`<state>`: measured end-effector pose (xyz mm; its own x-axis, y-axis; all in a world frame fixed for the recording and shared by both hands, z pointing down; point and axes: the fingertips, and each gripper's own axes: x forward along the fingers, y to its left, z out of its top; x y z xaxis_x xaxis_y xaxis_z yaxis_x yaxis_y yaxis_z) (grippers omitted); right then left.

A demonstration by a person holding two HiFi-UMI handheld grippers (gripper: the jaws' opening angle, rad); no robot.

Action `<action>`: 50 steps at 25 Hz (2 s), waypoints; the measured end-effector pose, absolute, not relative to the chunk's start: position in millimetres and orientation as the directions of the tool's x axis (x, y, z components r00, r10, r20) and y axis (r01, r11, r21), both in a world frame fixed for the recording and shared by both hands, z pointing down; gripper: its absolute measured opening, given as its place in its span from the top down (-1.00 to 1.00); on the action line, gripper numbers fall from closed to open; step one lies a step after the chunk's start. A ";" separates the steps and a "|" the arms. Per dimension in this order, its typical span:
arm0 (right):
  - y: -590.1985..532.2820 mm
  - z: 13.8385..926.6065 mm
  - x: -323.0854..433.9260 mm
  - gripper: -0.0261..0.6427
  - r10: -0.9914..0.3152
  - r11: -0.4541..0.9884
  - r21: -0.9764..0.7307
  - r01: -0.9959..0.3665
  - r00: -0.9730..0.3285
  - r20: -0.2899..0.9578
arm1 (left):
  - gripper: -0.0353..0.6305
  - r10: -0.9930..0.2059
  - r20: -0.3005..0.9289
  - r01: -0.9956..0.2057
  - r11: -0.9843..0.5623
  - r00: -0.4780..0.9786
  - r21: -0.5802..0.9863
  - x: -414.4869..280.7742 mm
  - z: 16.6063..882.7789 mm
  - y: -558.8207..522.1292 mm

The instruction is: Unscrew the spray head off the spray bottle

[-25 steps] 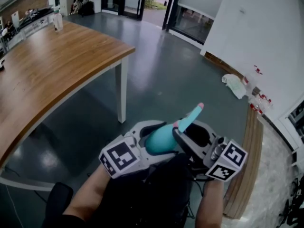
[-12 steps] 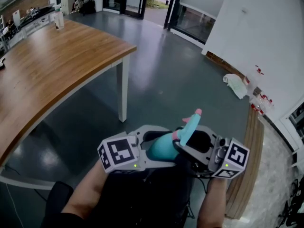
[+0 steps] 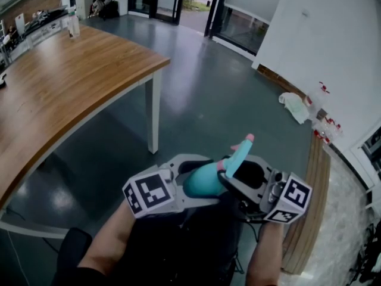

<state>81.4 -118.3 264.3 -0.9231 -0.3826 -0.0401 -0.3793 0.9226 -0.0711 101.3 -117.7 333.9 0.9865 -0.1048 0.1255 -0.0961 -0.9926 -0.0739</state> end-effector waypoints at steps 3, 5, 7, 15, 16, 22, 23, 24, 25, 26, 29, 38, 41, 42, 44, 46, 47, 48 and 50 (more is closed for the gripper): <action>-118.2 264.8 81.5 0.51 -0.411 0.911 -0.052 -0.409 -0.912 -0.016 | -0.29 -0.134 0.137 -0.122 -0.988 0.981 -0.092 100.8 334.0 -119.2; -116.9 264.4 80.5 0.51 -0.405 0.914 -0.044 -0.404 -0.914 -0.018 | -0.29 -0.128 0.132 -0.117 -0.989 0.983 -0.090 101.4 333.9 -118.2; -112.0 261.1 80.1 0.51 -0.367 0.930 -0.051 -0.365 -0.929 -0.048 | -0.29 -0.075 0.105 -0.069 -0.996 0.992 -0.062 101.4 330.5 -111.6; -96.1 250.7 80.8 0.51 -0.253 0.967 -0.047 -0.250 -0.963 -0.096 | -0.28 0.062 0.036 0.063 -0.998 0.997 -0.026 99.1 320.2 -92.9; -97.7 251.0 80.9 0.51 -0.260 0.965 -0.050 -0.256 -0.961 -0.098 | -0.29 0.053 0.040 0.054 -0.998 0.998 -0.028 99.2 320.4 -94.7; -121.8 254.8 77.7 0.48 -0.433 0.901 -0.054 -0.430 -0.898 -0.081 | -0.29 -0.090 0.043 -0.088 -0.996 0.995 -0.031 98.4 321.8 -120.3; -126.3 256.6 76.9 0.43 -0.464 0.886 -0.061 -0.461 -0.883 -0.075 | -0.29 -0.120 0.036 -0.119 -0.992 0.992 -0.029 97.4 321.3 -125.3; -129.6 258.2 76.4 0.39 -0.492 0.870 -0.068 -0.488 -0.867 -0.072 | -0.29 -0.151 0.031 -0.150 -0.988 0.988 -0.029 96.8 320.3 -129.0; -131.8 259.1 77.0 0.37 -0.519 0.854 -0.077 -0.514 -0.851 -0.074 | -0.29 -0.181 0.028 -0.180 -0.983 0.983 -0.031 96.7 319.2 -131.6; -133.6 259.5 78.8 0.36 -0.547 0.836 -0.089 -0.541 -0.833 -0.079 | -0.29 -0.210 0.026 -0.209 -0.977 0.977 -0.037 97.3 318.5 -133.9; -139.1 260.0 86.9 0.36 -0.629 0.776 -0.120 -0.619 -0.772 -0.090 | -0.29 -0.297 0.024 -0.295 -0.954 0.955 -0.060 98.2 318.4 -142.5; -139.2 255.6 88.7 0.36 -0.693 0.719 -0.182 -0.670 -0.710 -0.123 | -0.29 -0.410 0.044 -0.403 -0.908 0.911 -0.111 100.9 325.7 -151.6; -143.8 261.1 92.3 0.48 -0.720 0.693 -0.172 -0.700 -0.686 -0.105 | -0.29 -0.412 0.059 -0.403 -0.907 0.909 -0.120 101.9 330.8 -151.9; -144.0 262.4 92.7 0.48 -0.721 0.692 -0.166 -0.703 -0.686 -0.099 | -0.29 -0.411 0.063 -0.402 -0.908 0.909 -0.119 102.1 332.1 -151.8; -143.2 263.3 93.3 0.49 -0.711 0.701 -0.161 -0.695 -0.697 -0.091 | -0.29 -0.404 0.065 -0.395 -0.912 0.913 -0.115 102.7 333.2 -150.6; -141.8 261.6 93.9 0.50 -0.692 0.720 -0.163 -0.674 -0.716 -0.096 | -0.29 -0.386 0.063 -0.378 -0.920 0.921 -0.109 102.4 333.1 -148.4; -140.9 260.0 94.0 0.50 -0.680 0.732 -0.162 -0.662 -0.727 -0.101 | -0.29 -0.373 0.060 -0.365 -0.925 0.926 -0.106 101.7 332.7 -147.1; -140.4 258.2 94.3 0.50 -0.668 0.743 -0.158 -0.650 -0.737 -0.105 | -0.29 -0.359 0.057 -0.352 -0.930 0.932 -0.104 100.9 331.9 -146.0; -140.8 255.3 95.3 0.50 -0.651 0.758 -0.146 -0.636 -0.752 -0.105 | -0.29 -0.344 0.050 -0.338 -0.936 0.938 -0.100 99.5 330.1 -145.9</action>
